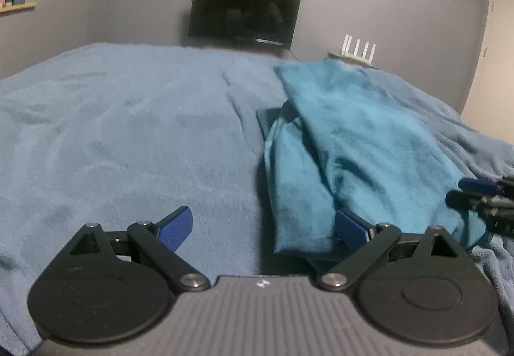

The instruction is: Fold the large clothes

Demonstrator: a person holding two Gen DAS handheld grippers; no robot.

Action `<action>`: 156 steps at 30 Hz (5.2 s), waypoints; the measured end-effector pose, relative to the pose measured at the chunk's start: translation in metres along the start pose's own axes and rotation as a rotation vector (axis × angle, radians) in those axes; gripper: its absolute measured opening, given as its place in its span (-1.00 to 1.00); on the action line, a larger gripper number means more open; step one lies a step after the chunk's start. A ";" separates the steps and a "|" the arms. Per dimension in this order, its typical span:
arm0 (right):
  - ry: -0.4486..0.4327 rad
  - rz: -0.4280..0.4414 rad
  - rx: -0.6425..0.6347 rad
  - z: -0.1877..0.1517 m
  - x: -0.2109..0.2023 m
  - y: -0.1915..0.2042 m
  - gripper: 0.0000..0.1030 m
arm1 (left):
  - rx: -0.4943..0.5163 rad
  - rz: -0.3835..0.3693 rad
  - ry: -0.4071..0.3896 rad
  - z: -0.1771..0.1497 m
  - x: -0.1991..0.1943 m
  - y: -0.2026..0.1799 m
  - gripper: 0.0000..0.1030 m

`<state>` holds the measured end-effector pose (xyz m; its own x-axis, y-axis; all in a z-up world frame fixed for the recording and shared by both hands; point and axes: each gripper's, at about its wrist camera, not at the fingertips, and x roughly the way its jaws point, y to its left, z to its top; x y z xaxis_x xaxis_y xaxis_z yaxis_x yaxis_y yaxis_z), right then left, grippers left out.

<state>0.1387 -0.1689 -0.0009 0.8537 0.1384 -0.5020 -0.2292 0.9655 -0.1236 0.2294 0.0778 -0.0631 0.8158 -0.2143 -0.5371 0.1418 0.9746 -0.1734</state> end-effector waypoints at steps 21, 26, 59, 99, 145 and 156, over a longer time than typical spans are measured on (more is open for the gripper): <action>-0.022 -0.028 0.331 -0.021 -0.016 -0.049 0.28 | 0.015 0.102 -0.062 0.024 -0.026 -0.008 0.86; -0.056 -0.019 0.315 -0.022 -0.024 -0.055 0.27 | 0.042 -0.024 -0.058 0.087 -0.005 -0.057 0.86; 0.035 0.044 0.450 -0.032 -0.007 -0.071 0.32 | -0.134 0.202 0.021 0.185 0.166 -0.061 -0.40; 0.035 0.009 0.651 -0.066 -0.027 -0.095 0.50 | 0.477 0.163 0.143 0.022 0.034 -0.161 0.62; 0.164 -0.022 0.474 -0.092 -0.067 -0.018 0.94 | 0.106 0.057 0.135 -0.073 -0.062 -0.088 0.99; 0.088 -0.094 0.335 -0.100 -0.052 0.022 0.99 | 0.104 0.084 0.075 -0.095 -0.037 -0.081 0.99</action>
<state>0.0426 -0.1769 -0.0628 0.8168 0.0398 -0.5755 0.0273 0.9938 0.1076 0.1341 0.0007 -0.1074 0.7833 -0.1322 -0.6074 0.1354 0.9899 -0.0410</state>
